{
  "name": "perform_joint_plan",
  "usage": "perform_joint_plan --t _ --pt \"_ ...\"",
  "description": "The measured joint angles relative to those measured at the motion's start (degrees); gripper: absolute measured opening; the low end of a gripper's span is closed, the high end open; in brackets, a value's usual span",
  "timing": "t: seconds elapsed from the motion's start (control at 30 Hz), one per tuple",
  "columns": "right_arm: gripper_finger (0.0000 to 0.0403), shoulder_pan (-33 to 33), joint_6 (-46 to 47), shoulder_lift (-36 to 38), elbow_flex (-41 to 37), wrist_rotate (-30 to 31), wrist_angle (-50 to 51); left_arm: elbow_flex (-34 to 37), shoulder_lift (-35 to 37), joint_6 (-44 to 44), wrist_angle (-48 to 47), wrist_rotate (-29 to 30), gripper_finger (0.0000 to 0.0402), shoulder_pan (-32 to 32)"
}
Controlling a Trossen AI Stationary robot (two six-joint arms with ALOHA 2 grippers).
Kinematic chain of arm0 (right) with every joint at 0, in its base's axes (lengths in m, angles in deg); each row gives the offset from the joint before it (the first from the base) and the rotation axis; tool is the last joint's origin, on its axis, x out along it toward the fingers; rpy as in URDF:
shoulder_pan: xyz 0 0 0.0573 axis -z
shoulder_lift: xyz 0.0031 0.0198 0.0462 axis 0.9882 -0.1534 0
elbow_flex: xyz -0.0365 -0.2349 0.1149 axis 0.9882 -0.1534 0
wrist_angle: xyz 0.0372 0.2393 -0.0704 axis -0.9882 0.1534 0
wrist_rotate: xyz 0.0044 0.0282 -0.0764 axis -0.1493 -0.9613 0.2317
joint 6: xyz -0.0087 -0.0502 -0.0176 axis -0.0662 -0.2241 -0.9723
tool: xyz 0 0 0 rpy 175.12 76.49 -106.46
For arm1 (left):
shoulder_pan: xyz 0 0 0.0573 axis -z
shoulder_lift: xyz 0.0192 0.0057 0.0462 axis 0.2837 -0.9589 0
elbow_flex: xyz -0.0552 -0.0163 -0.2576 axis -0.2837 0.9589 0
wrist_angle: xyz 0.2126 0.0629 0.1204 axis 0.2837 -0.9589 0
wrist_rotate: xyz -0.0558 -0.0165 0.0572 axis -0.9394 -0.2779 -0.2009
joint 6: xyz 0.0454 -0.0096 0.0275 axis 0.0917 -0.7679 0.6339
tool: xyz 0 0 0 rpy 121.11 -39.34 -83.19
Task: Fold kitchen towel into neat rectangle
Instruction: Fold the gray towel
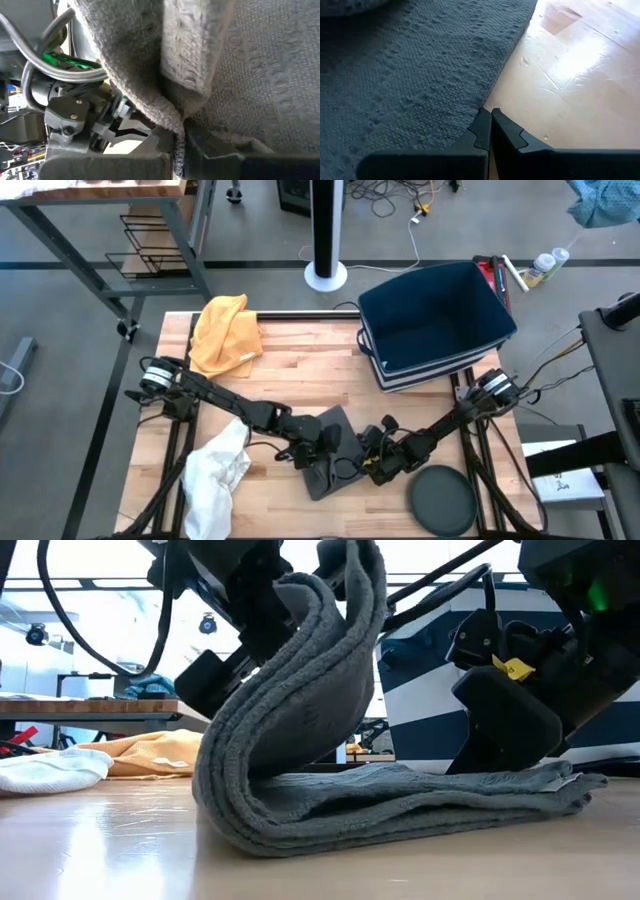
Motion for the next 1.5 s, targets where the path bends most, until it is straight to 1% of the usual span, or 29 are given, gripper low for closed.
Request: perform_joint_plan --t 0.13,0.23,0.37,0.53,0.63,0.73,0.83,0.87,0.93,1.07,1.17,1.27,1.37,1.5 --pt "0.0002 -0.03 0.07 0.88 0.0 -1.45 0.32 0.0 0.28 -0.07 0.16 0.02 0.0006 -0.13" --pt "0.0002 -0.19 0.54 2.85 -0.07 -2.47 2.53 -0.01 0.59 -0.17 0.24 0.04 0.0006 -0.1" --pt "0.0002 -0.25 -1.19 4.9 -0.42 -2.52 3.66 -0.02 0.59 -0.14 0.18 0.07 0.0006 -0.09" --pt "0.0002 -0.24 -0.66 5.45 -2.08 -3.66 2.92 -0.02 0.59 -0.22 0.16 0.17 0.0006 -0.07" --pt "0.0001 -0.48 -0.26 7.25 -5.64 -3.32 -2.61 -0.02 0.59 -0.24 0.14 0.22 0.0006 -0.04" --pt "0.0 -0.48 -0.38 9.36 -11.42 -2.62 -14.08 -0.02 0.59 -0.25 0.23 0.21 0.0006 -0.04" --pt "0.0 -0.46 -1.54 11.36 -17.89 0.71 -25.76 -0.02 0.59 -0.28 0.22 0.21 0.0006 -0.04" --pt "0.0 -0.44 -1.58 11.54 -19.51 1.32 -28.81 -0.02 0.59 -0.28 0.22 0.2 0.0006 -0.04" --pt "0.0 -0.2 -2.03 11.44 -21.63 1.43 -31.82 -0.02 0.59 -0.28 0.44 0.2 0.0006 -0.07" --pt "0.0 -0.2 -5.29 9.35 -20.23 -0.19 -33.24 -0.02 0.59 0.15 1.08 -0.33 0.0006 -0.44" --pt "0.0 0.09 -7.38 5.91 -17.34 -2.15 -33.09 -0.02 0.59 1.41 1.51 -1.42 0.0006 -0.87" --pt "0.0 0.46 -6.44 3.19 -15.52 -2.45 -31.47 -0.09 -0.02 2.87 2.47 -1.46 0.0006 -1.22" --pt "0.0 0.41 -3.85 2.66 -15.52 -1.48 -30.39 -0.48 -1.29 3.15 2.53 -1.47 0.0006 -1.27" --pt "0.0 0.41 -4.69 4.54 -15.94 -1.62 -28.63 -0.71 -1.99 3.23 2.17 -1.64 0.0006 -1.23"
